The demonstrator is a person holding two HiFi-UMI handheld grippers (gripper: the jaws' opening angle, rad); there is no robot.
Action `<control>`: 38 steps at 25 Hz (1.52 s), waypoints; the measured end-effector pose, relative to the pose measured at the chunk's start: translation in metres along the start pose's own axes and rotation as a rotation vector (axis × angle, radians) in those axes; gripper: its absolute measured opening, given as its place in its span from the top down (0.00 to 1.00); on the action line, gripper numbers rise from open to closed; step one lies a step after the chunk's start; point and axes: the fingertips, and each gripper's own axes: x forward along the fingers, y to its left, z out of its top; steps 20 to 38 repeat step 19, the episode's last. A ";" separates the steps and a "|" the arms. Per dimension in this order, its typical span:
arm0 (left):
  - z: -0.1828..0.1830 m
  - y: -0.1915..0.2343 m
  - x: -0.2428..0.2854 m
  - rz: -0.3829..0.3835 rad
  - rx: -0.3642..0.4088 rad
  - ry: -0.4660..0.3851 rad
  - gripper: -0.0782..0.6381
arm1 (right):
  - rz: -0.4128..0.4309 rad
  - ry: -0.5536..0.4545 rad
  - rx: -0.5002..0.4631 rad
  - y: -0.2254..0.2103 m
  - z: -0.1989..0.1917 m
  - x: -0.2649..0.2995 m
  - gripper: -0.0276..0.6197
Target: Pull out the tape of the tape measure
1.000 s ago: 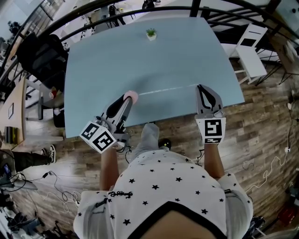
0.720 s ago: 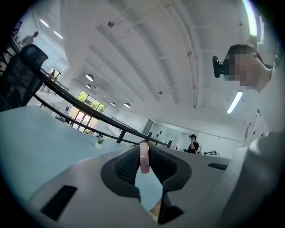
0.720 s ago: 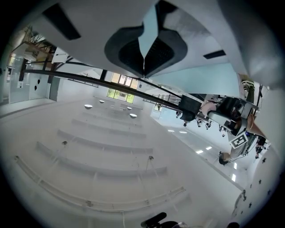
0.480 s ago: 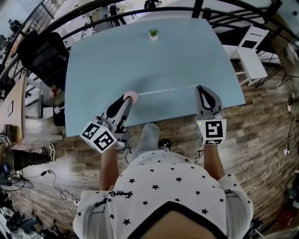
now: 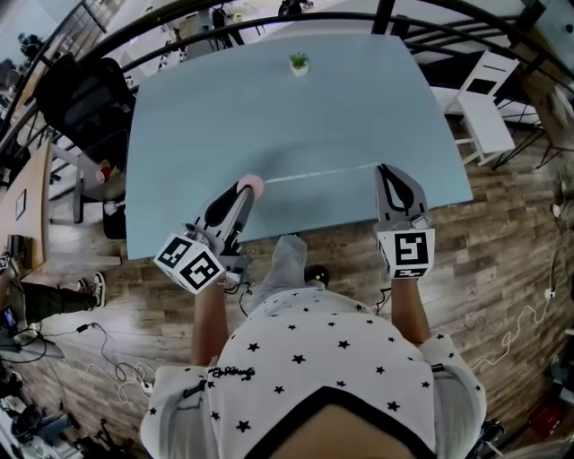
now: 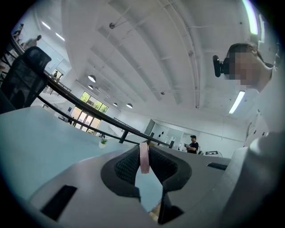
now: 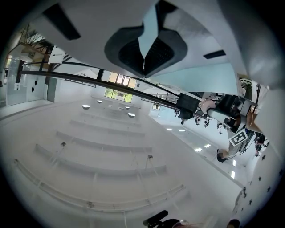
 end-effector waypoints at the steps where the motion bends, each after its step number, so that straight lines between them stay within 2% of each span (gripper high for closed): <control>1: 0.000 0.000 0.000 0.001 -0.001 0.000 0.77 | 0.001 0.000 0.000 0.000 0.000 0.000 0.95; 38: 0.000 -0.005 -0.001 0.003 0.004 -0.006 0.77 | 0.004 -0.009 0.005 -0.002 0.002 -0.004 0.95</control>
